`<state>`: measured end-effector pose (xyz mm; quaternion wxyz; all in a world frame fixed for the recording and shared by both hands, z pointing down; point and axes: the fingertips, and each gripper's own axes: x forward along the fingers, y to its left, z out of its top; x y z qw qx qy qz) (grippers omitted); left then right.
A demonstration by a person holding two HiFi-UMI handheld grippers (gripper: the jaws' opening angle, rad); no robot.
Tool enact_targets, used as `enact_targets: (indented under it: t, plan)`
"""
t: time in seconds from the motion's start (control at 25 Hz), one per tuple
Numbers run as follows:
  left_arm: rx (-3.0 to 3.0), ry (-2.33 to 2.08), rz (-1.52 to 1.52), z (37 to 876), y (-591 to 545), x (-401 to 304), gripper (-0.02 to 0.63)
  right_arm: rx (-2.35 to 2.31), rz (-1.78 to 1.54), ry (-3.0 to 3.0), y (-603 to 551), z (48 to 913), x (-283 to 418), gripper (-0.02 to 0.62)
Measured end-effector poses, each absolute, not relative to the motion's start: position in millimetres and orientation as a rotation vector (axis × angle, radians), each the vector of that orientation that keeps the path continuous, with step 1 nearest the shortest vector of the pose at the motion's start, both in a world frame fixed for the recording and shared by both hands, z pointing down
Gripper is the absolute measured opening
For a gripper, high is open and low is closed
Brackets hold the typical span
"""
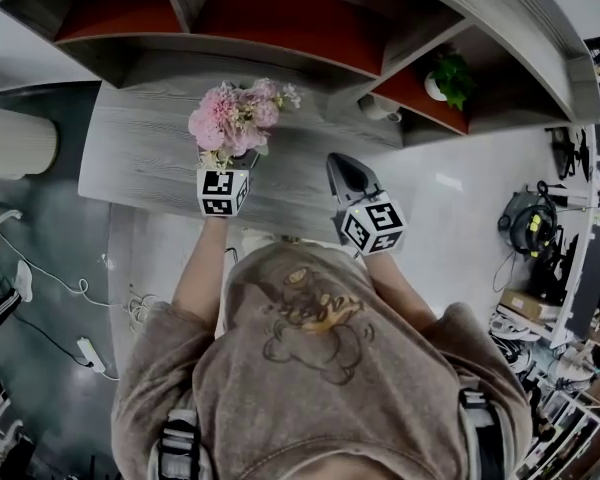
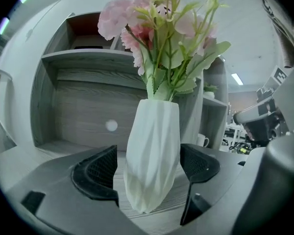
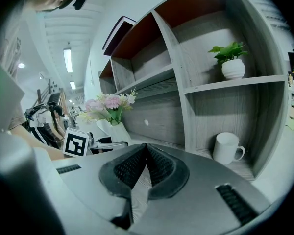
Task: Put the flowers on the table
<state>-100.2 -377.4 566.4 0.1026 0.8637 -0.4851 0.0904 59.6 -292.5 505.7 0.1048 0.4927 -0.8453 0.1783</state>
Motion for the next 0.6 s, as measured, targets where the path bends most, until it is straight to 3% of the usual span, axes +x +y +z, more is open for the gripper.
enact_targets:
  t: [0.6]
  plan:
    - [2.468, -1.537, 0.261, 536, -329, -129, 0.397, 1.334, 0.508, -2.628, -290, 495, 38, -0.005]
